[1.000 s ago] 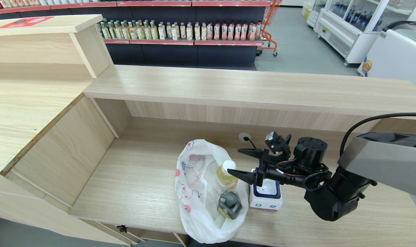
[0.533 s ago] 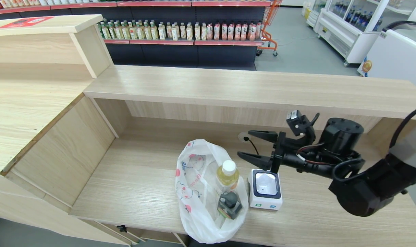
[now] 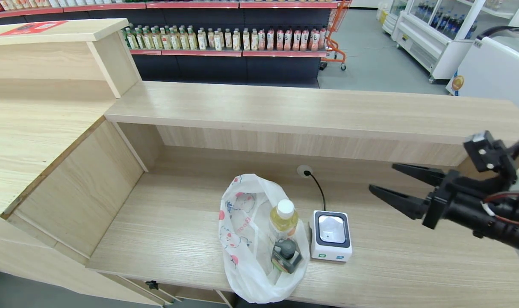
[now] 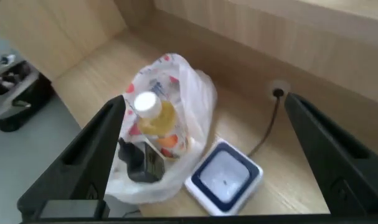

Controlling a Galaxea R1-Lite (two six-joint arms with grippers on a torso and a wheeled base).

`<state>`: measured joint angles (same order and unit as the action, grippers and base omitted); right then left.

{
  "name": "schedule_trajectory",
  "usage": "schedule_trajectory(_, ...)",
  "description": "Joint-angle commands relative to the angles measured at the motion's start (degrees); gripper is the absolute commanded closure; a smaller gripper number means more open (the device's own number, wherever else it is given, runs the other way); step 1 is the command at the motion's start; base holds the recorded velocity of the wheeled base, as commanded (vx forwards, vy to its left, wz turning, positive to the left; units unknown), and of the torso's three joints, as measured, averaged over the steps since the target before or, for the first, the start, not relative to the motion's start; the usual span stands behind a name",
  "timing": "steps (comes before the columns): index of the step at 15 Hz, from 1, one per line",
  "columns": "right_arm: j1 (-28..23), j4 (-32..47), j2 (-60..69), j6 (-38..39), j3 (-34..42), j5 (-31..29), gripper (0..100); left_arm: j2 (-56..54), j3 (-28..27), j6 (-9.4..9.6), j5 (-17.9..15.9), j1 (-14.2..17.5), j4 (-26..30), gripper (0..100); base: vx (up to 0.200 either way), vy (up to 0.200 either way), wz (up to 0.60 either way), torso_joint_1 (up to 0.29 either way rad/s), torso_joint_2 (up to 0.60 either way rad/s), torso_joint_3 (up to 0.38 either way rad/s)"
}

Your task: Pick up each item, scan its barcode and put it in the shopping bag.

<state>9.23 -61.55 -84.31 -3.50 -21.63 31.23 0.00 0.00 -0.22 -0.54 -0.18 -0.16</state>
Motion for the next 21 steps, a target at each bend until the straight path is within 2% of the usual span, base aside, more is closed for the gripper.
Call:
schedule_trajectory(1,-8.1,4.1,13.3,-2.2,10.2,-1.7,0,0.1,0.0,0.04,0.0,0.0,0.0,0,0.000,0.000,0.00,0.000,0.00,0.000)
schedule_trajectory(5,-13.3,8.6,26.3,-3.0,21.1,-2.4,0,0.1,0.0,0.04,0.0,0.0,0.0,0,0.000,0.000,0.00,0.000,0.00,0.000)
schedule_trajectory(6,-14.7,12.3,31.0,-3.2,21.6,-3.2,0,0.0,0.0,0.04,0.0,0.0,0.0,0,0.000,0.000,0.00,0.000,0.00,0.000)
schedule_trajectory(9,-16.6,32.2,49.2,-3.8,21.6,-9.6,0,0.0,0.0,-0.04,0.0,0.0,0.0,0,0.000,0.000,0.00,0.000,0.00,0.000)
schedule_trajectory(13,-16.3,48.3,68.2,-3.7,21.6,-13.3,0,0.1,0.0,-0.04,0.0,0.0,0.0,0,0.000,0.000,0.00,0.000,0.00,0.000)
schedule_trajectory(16,-13.7,55.5,75.6,-3.4,21.6,-13.6,0,0.0,0.0,0.04,0.0,0.0,0.0,0,0.000,0.000,0.00,0.000,0.00,0.000)
schedule_trajectory(19,-13.5,57.9,78.8,-2.7,21.6,-14.0,0,0.0,0.0,0.04,0.0,0.0,0.0,0,0.000,0.000,0.00,0.000,0.00,0.000)
schedule_trajectory(21,-13.5,58.5,78.8,0.4,21.6,-16.0,0,0.1,0.0,-0.04,0.0,0.0,0.0,0,0.000,0.000,0.00,0.000,0.00,0.000)
